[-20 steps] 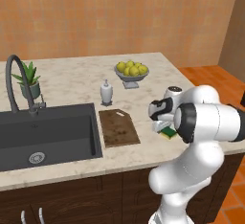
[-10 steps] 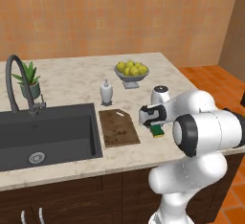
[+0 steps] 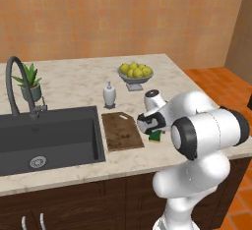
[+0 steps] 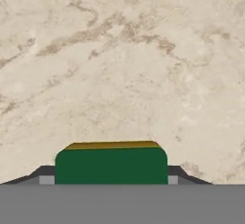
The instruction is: Pick up the sponge from the counter and clean the cutting board by briefly scrubbing or pressing down on the cutting board. Once finished, release the sponge.
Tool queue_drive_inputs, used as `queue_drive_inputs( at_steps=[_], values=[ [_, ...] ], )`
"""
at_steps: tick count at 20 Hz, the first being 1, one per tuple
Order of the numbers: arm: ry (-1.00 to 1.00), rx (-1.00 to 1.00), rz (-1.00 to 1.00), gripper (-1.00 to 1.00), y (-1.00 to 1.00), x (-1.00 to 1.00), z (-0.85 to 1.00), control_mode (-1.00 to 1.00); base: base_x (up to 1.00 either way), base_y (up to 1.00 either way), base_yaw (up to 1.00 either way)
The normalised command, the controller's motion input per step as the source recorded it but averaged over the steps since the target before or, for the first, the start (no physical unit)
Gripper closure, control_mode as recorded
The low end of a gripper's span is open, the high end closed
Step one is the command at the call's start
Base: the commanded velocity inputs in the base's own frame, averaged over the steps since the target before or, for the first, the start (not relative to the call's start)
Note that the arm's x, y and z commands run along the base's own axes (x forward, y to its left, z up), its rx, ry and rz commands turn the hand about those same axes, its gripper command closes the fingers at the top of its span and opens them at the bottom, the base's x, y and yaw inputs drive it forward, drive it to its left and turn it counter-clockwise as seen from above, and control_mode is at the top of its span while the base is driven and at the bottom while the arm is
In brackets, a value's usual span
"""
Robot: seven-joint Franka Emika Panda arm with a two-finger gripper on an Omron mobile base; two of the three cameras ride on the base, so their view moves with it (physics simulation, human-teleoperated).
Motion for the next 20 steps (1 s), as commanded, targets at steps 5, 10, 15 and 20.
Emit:
queue_drive_inputs(
  at_steps=[5, 10, 15, 20],
  values=[
    [0.00, 0.07, -0.45, 1.00, 0.14, 0.00, 0.02, -1.00, 0.00, 0.00, 0.00],
    [0.00, 0.11, -0.47, 1.00, 0.30, 0.00, 0.00, -1.00, 0.00, 0.00, 0.00],
    [0.00, 0.10, -0.34, 1.00, 0.13, -0.02, -0.10, -1.00, 0.00, 0.00, 0.00],
    [-0.02, 0.07, -0.17, 1.00, 0.23, -0.14, -0.36, -1.00, 0.00, 0.00, 0.00]
  ],
)
